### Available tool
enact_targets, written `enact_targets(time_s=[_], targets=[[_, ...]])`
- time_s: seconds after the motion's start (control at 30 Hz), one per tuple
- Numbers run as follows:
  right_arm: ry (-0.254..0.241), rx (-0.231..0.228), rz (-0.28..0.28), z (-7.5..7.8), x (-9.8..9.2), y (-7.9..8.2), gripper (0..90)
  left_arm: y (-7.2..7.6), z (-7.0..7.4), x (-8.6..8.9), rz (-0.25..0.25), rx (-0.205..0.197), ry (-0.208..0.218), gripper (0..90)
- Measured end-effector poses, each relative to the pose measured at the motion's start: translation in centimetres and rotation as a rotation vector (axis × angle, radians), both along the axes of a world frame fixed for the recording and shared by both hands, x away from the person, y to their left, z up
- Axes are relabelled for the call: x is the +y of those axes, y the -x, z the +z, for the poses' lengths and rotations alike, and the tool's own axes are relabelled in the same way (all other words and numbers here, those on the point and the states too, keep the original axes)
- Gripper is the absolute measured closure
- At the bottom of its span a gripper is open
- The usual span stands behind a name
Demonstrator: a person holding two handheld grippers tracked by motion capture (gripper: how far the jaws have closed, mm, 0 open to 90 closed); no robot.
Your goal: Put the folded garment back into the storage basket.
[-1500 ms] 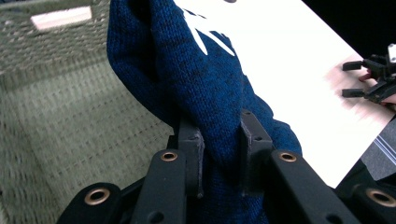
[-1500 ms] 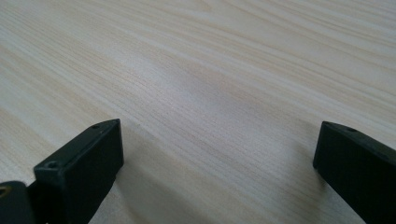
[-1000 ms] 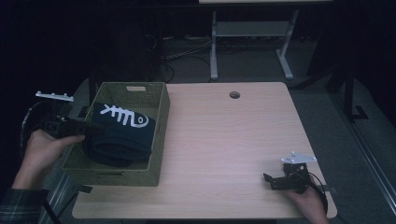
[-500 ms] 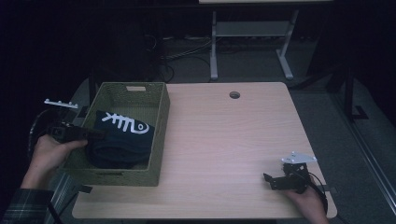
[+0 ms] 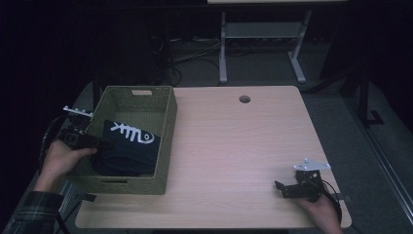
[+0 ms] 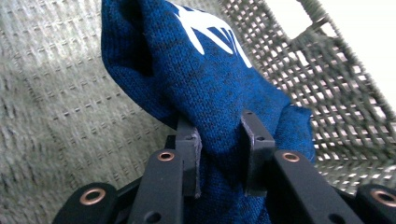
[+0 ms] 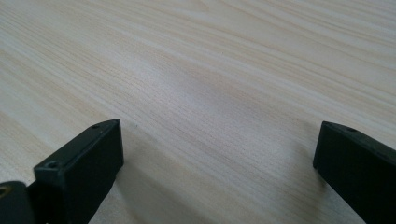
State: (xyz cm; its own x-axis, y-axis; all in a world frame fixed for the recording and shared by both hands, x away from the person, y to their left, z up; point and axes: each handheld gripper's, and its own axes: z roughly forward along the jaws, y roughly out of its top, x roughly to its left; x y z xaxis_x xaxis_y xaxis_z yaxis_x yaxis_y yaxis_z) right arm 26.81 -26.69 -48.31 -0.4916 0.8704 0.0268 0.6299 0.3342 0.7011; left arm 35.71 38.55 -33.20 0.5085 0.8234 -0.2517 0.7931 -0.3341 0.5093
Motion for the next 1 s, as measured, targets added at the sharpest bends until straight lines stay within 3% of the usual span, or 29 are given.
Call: enact_targets(time_s=[0.17, 0.5, 0.7, 0.83, 1.0], targets=[[0.0, 0.0, 0.0, 0.0, 0.0, 0.0, 1.4, -0.3, -0.3, 0.1, 0.025, -0.006, -0.042, 66.7], [0.0, 0.0, 0.0, 0.0, 0.0, 0.0, 1.4, -0.6, -0.8, 0.6, 0.08, -0.009, -0.115, 47.3], [0.0, 0.0, 0.0, 0.0, 0.0, 0.0, 1.4, -0.4, -0.8, 0.8, 0.14, -0.016, -0.158, 33.6], [0.0, 0.0, 0.0, 0.0, 0.0, 0.0, 1.4, -0.1, -0.4, 0.9, 0.157, -0.035, -0.166, 26.4], [0.0, 0.0, 0.0, 0.0, 0.0, 0.0, 1.4, 0.4, 0.3, 0.0, 0.141, -0.062, -0.138, 24.3]])
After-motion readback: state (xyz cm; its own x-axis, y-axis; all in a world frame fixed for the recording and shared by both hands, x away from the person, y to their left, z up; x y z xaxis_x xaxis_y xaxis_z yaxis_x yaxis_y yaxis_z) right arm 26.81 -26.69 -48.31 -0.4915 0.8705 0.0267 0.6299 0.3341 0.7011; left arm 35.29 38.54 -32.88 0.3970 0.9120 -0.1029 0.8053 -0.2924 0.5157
